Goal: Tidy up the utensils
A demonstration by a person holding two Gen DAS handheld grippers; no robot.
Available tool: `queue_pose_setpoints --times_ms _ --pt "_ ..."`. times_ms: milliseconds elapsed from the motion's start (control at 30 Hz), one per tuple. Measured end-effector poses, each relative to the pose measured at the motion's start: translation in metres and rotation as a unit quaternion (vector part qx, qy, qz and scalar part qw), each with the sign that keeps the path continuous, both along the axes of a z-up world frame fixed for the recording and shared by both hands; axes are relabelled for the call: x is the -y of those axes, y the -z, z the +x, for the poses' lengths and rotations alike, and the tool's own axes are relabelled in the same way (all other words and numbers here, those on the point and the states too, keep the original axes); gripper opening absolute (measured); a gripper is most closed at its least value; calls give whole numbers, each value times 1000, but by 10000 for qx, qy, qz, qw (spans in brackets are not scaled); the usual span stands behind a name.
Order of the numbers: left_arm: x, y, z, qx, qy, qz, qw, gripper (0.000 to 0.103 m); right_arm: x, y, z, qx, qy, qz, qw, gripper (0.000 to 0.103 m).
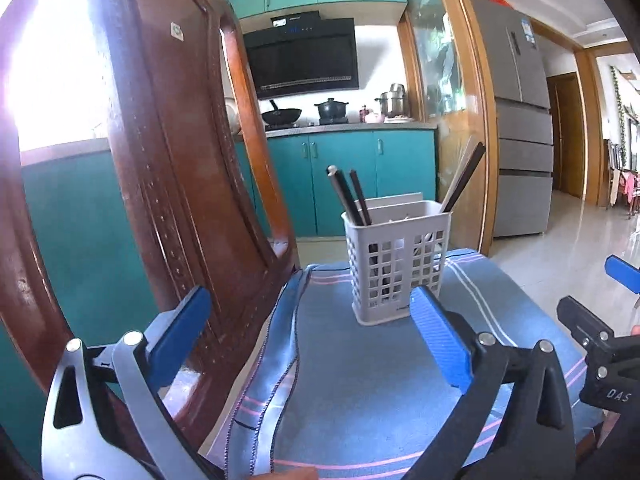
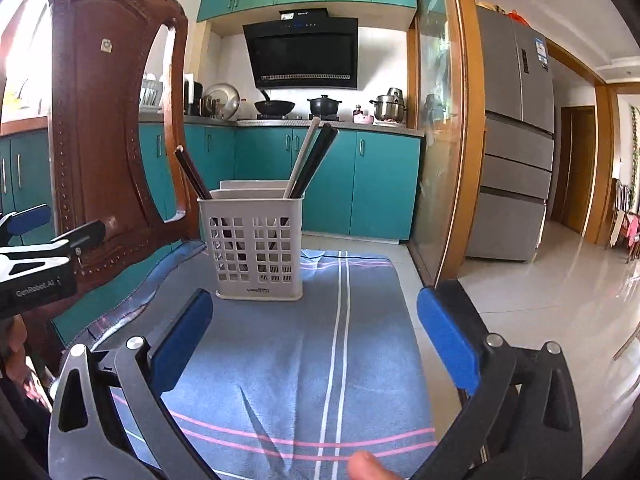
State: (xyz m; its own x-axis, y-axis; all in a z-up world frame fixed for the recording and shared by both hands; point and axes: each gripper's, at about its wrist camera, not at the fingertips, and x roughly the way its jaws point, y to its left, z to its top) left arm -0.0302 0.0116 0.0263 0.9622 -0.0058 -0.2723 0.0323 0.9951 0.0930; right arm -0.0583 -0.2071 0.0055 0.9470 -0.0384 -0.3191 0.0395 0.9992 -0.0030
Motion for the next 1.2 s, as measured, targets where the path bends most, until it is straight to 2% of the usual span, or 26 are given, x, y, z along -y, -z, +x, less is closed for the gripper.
queue_pose_setpoints --times_ms 267,600,1200 --pt "4 6 9 -124 48 166 9998 99 -10 2 7 61 38 -85 9999 100" --pt "2 7 11 -216 26 121 9997 99 -19 4 10 22 -22 -162 9999 100" --pt "6 10 13 -270 80 180 9994 100 -14 6 13 -61 52 7 10000 100"
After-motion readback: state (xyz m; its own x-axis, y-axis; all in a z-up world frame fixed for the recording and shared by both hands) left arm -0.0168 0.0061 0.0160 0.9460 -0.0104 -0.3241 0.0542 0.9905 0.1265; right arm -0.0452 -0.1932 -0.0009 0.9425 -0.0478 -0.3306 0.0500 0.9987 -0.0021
